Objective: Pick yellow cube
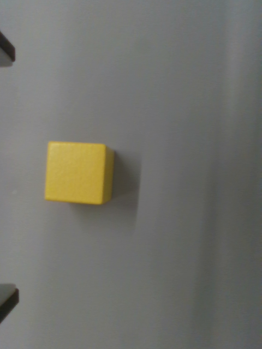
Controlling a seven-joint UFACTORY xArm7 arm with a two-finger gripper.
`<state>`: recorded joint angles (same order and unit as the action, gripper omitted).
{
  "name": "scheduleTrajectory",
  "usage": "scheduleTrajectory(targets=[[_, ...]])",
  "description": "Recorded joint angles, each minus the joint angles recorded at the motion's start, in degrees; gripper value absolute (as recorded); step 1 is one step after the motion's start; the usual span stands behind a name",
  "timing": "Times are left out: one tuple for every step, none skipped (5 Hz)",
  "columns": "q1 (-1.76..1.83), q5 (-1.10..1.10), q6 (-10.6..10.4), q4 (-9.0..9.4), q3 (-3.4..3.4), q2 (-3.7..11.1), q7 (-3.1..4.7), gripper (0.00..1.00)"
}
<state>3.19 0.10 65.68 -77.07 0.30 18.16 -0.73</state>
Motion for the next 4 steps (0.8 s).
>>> scheduleTrajectory(targets=[[0.00,0.00,0.00,0.00,0.00,0.00,0.00,0.00],[0.09,0.02,-2.60,1.06,-0.04,1.86,-0.21,0.00],[0.09,0.02,-2.60,1.06,-0.04,1.86,-0.21,0.00],[0.17,0.04,-4.98,2.03,-0.07,3.55,-0.41,0.00]])
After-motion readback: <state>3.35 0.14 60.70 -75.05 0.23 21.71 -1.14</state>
